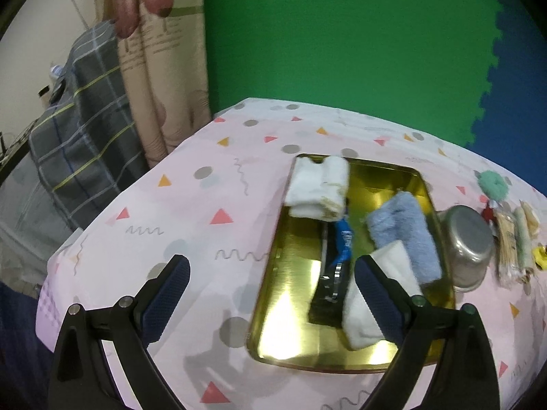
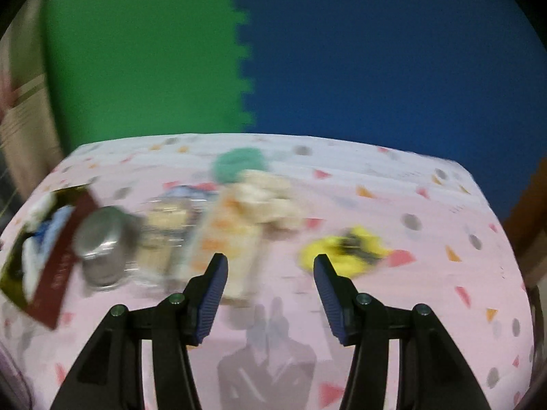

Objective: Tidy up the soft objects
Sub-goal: 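Grasp the yellow-and-grey drawstring pouch with the right gripper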

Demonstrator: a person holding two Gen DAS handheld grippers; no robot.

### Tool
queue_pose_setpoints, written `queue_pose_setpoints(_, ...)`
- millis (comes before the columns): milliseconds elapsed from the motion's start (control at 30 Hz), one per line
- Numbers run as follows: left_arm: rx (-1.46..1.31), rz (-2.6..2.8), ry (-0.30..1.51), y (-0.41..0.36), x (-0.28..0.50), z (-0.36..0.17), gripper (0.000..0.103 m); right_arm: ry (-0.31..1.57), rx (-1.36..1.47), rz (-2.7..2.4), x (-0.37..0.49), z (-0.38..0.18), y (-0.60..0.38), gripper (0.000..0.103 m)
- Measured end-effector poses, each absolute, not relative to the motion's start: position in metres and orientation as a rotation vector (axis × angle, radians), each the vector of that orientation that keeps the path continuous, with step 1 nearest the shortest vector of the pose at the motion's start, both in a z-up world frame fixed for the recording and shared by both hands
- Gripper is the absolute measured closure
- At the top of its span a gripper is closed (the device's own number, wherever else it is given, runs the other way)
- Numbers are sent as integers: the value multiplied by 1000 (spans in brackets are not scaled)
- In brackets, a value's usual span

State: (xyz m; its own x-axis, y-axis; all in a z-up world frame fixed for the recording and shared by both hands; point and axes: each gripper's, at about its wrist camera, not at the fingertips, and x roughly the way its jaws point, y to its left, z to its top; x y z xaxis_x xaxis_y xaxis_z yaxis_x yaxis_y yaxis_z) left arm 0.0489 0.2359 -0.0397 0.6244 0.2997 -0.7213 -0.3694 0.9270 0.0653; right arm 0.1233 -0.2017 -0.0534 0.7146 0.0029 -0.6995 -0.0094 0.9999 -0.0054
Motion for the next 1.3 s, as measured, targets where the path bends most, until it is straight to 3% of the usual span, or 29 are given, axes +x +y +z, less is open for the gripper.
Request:
queue_pose_setpoints(533,-24,86,832,116,82,-19,4,881,76,-10,200,-122,-272,49)
queue_pose_setpoints(633,-17,10,851,82,97,-23,4,848,101,26,197,-119,-275,51)
queue_pose_setpoints(667,-10,-10,860,69,103,-25,4,854,97,36,196,-120,-275,62)
queue_pose_setpoints(800,37,-62,876,30,121,-34,4,848,78,41,185,-118,-279,65)
queue_pose_setpoints(1133,-3,-135,967,-16,162,-62,4,854,188,57,130,-124,-305,65)
queue_pose_setpoints(1233,-55,-113,1007,-18,176,-68,8,859,187,58,129,-125,-304,64)
queue_pose_setpoints(1300,-64,-87,1029,-20,183,-73,18,861,167,51,131,-126,-300,63)
